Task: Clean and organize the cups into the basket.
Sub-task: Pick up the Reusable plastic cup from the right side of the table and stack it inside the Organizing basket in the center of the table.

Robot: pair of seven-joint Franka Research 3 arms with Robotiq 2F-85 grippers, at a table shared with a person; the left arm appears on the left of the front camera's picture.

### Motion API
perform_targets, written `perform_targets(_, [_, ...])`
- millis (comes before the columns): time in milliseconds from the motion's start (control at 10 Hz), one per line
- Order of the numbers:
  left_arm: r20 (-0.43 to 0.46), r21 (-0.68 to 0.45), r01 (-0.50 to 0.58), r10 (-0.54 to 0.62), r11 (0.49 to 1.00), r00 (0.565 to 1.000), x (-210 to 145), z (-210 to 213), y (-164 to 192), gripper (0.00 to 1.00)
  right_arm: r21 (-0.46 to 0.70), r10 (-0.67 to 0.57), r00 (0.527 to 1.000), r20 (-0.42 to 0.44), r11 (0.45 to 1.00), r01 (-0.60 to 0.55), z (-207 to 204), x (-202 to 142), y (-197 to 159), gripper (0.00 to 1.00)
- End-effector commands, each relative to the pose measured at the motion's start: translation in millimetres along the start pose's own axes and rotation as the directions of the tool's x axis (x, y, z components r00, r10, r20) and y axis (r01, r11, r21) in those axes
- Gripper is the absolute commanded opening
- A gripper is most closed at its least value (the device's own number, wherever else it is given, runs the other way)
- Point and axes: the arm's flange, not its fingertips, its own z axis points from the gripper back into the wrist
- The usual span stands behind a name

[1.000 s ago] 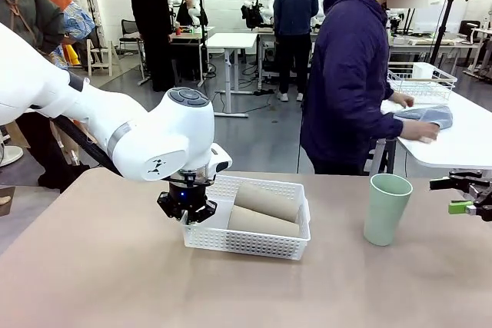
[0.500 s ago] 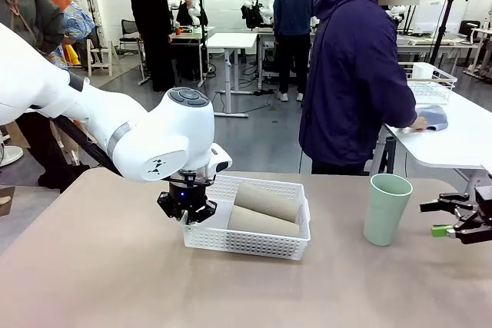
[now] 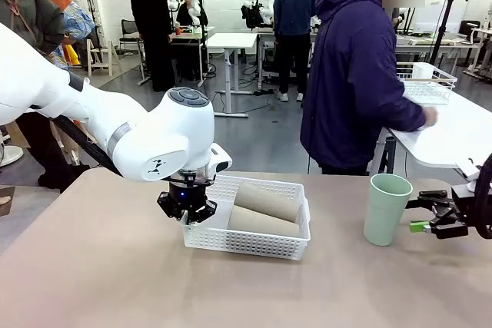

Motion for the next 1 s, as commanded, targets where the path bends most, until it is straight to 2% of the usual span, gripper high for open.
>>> perform_targets(0, [0.001,0.009,0.008,-0.008,1.000,1.000,-2.8,-2.0,-1.0,0.00,0.008,0.021,1.000,0.018,1.000,-0.021,-16.5,0.3,-9.4,1.00])
perform_targets(900, [0.001,0.009,0.008,-0.008,1.000,1.000,-2.8,-2.0,-1.0,0.00,0.082,0.001,1.000,0.020,0.997,-0.003,-55.4,3.0,-20.1,1.00])
